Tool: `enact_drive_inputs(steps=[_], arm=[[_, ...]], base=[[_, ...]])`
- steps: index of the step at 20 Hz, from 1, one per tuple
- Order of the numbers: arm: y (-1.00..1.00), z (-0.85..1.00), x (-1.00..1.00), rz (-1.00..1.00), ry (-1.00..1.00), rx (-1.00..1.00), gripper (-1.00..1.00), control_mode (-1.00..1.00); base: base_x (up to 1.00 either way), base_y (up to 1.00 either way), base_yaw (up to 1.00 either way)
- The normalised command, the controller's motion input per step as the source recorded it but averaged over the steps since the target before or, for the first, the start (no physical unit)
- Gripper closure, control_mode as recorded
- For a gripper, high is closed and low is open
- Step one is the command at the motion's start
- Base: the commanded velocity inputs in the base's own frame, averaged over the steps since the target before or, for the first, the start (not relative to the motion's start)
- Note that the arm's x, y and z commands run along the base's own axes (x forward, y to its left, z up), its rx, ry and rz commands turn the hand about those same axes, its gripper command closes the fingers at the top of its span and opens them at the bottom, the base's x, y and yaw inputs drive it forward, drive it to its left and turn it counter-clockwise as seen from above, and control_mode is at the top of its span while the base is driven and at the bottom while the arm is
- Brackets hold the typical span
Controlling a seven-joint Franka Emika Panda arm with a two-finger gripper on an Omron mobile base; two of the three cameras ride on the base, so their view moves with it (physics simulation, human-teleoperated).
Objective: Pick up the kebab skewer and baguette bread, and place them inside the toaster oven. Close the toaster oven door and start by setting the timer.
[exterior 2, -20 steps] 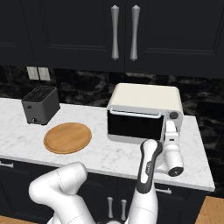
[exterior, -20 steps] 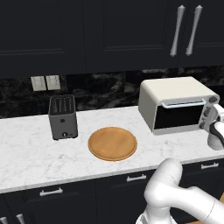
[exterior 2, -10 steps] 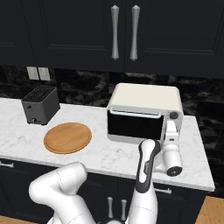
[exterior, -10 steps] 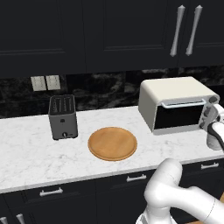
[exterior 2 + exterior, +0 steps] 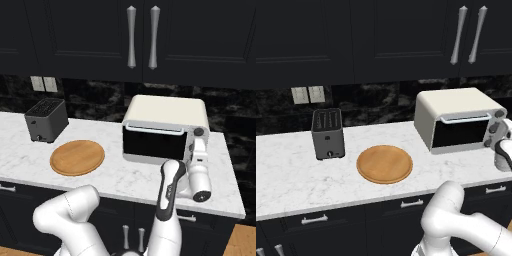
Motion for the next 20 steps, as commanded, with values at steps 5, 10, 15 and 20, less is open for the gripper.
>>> enact_drive_inputs(steps=[5,10,15,20], arm=[[-0.42,-0.21,-0.17,0.00,0.00,-0.01,-1.00,-1.00],[0.06,-0.01,-0.01,0.00,-0.02,0.00,-1.00,-1.00],[0.33,0.00,0.00,0.00,-0.05,0.00,-1.00,-1.00],[0.17,0.00,0.00,0.00,-0.02,-0.03,-1.00,-1.00]], base=[[0.00,0.00,0.00],[0.00,0.00,0.00],[0.00,0.00,0.00],[0.00,0.00,0.00]])
